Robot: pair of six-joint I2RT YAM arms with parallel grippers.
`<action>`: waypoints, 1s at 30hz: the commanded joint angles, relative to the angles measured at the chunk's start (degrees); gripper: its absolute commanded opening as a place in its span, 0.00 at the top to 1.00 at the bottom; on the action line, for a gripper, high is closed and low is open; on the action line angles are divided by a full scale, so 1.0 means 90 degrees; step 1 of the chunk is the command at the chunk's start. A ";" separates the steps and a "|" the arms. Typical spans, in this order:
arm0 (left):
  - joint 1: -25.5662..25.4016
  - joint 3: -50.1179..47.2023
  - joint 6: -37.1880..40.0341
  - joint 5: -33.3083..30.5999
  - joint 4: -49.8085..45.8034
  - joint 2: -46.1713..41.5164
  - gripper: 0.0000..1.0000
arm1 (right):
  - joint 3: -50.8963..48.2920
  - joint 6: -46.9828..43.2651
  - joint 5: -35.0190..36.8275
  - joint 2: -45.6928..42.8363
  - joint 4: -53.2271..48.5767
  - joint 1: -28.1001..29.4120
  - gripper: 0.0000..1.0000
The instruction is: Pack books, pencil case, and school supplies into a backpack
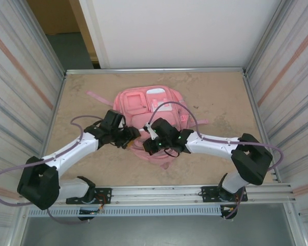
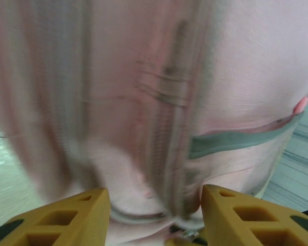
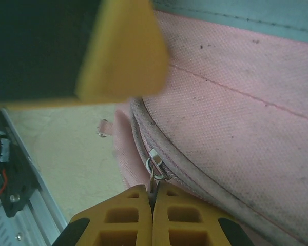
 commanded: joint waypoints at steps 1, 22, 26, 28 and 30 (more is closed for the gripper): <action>-0.0075 0.0297 -0.0181 -0.0296 0.0510 0.0349 0.55 | 0.0300 0.0132 -0.0400 0.0070 0.0229 0.0099 1.00; 0.2025 0.1138 0.2775 0.1182 -0.1265 0.0466 1.00 | -0.1450 0.0307 0.0800 -0.1519 -0.1174 -0.2142 1.00; 0.2758 0.1687 0.2660 0.2494 -0.0942 0.1565 0.92 | -0.1216 0.0397 0.0637 -0.1572 -0.1257 -0.1773 1.00; 0.3042 0.2267 0.2745 0.2528 -0.1316 0.2130 0.92 | -0.0986 0.0523 0.0575 -0.1511 -0.1269 -0.1382 1.00; 0.3239 0.2692 0.2729 0.2528 -0.1415 0.2572 0.93 | -0.0752 0.0708 0.0556 -0.1364 -0.1116 -0.0898 1.00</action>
